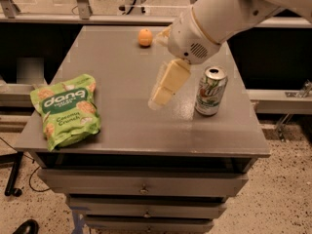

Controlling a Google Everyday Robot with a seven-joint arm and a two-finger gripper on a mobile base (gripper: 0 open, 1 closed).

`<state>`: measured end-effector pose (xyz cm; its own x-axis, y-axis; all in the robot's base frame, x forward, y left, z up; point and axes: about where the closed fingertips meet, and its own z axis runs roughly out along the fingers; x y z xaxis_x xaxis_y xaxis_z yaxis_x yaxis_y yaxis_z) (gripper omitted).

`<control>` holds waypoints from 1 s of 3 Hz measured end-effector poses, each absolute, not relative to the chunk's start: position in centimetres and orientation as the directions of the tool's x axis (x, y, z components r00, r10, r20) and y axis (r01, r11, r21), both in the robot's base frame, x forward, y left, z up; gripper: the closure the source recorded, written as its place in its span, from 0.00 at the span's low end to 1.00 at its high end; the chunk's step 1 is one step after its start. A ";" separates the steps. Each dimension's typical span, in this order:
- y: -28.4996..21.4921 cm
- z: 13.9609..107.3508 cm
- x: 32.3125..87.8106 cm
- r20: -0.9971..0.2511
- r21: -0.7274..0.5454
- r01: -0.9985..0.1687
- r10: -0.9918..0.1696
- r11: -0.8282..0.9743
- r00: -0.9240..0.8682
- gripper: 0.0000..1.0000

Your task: Move green rice chip bag near 7up can

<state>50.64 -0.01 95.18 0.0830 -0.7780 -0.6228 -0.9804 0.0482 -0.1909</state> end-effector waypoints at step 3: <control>9.3 89.0 53.3 -0.751 -0.120 -0.991 -0.647 -0.065 0.133 0.00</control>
Offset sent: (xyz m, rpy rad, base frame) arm 0.0419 0.1031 -0.0750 0.2133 0.0714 0.1504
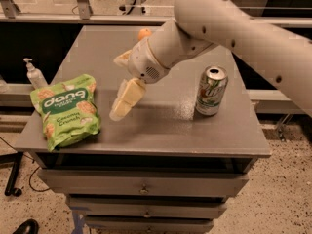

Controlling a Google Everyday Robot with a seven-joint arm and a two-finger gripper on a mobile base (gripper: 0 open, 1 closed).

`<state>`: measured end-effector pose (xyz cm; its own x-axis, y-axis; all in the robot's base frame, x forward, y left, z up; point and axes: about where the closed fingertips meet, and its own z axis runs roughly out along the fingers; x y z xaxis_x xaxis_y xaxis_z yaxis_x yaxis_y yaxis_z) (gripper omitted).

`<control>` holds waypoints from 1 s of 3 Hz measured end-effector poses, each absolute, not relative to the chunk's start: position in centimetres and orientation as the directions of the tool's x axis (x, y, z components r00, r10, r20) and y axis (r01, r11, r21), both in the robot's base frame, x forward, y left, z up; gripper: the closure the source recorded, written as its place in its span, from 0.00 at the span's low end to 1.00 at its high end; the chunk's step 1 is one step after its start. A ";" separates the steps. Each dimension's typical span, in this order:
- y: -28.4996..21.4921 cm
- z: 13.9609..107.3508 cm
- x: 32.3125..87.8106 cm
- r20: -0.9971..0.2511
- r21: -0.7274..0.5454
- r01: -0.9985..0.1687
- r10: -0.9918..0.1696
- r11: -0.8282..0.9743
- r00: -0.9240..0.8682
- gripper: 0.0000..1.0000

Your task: Move green rice chip bag near 7up can

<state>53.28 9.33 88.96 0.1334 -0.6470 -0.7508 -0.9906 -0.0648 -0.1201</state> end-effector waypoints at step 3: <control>15.8 87.6 49.5 -0.789 -0.036 -0.989 -0.603 -0.147 0.118 0.00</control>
Offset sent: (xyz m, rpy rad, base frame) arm -0.0405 0.0674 -0.0157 0.0455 0.1093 0.1018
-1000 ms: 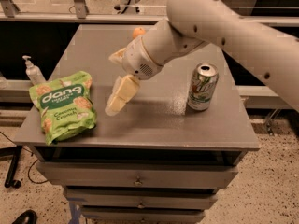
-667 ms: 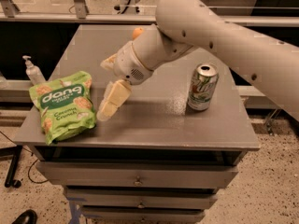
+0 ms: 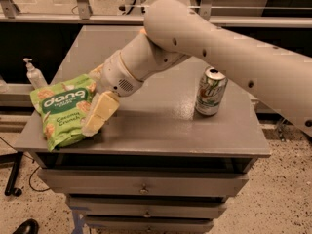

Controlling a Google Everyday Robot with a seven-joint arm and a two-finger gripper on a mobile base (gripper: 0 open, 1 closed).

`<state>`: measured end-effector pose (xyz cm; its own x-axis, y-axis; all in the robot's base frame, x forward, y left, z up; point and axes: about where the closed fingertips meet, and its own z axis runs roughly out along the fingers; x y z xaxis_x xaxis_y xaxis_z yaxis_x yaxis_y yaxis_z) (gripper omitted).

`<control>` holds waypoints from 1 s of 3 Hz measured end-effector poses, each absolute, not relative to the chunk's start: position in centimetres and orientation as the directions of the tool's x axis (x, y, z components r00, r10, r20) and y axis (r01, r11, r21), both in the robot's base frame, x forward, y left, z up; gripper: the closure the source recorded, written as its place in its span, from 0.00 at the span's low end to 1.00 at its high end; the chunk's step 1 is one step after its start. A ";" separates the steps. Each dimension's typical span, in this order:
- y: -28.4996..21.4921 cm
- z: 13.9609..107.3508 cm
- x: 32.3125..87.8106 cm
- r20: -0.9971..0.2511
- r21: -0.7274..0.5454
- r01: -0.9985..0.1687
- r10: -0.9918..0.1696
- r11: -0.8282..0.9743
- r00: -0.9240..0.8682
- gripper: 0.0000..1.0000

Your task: Move green rice chip bag near 7up can

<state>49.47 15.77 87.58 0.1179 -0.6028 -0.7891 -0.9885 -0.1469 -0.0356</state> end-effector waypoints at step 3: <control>16.4 84.5 48.8 -0.709 -0.110 -0.992 -0.694 -0.066 0.124 0.18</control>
Offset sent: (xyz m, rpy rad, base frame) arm -0.0132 0.0089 -0.0475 -0.1244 -0.0820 -0.1047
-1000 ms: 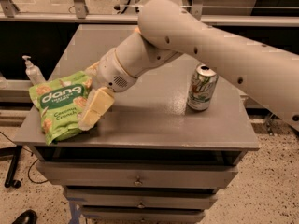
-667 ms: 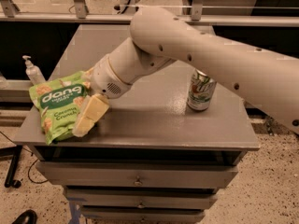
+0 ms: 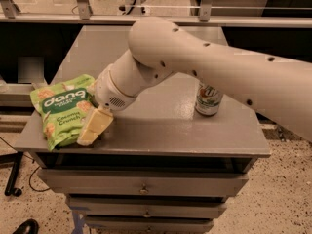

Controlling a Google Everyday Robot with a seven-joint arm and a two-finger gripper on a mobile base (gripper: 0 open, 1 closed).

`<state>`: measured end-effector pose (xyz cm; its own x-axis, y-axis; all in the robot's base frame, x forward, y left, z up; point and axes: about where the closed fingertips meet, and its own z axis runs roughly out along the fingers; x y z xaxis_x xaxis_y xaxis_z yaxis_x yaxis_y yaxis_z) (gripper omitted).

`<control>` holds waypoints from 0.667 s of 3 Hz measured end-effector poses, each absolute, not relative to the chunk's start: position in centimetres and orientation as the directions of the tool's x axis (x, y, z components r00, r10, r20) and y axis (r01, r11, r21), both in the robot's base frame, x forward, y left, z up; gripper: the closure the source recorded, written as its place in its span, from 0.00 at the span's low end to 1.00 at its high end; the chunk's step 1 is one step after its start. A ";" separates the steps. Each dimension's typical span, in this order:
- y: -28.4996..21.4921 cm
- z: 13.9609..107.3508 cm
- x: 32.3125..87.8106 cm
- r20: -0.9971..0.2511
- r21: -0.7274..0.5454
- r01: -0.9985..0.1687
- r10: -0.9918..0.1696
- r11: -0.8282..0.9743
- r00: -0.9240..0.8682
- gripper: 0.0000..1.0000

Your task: Move green rice chip bag near 7up can

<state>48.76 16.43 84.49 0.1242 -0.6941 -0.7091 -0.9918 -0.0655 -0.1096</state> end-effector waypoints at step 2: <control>13.4 86.5 51.9 -0.632 -0.197 -0.980 -0.761 -0.030 0.150 0.64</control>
Offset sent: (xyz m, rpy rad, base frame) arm 0.0585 -0.0574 0.0384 -0.1400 -0.1475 -0.0902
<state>51.91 13.44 86.53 0.1503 -0.7607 -0.6315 -0.9799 -0.0301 -0.1971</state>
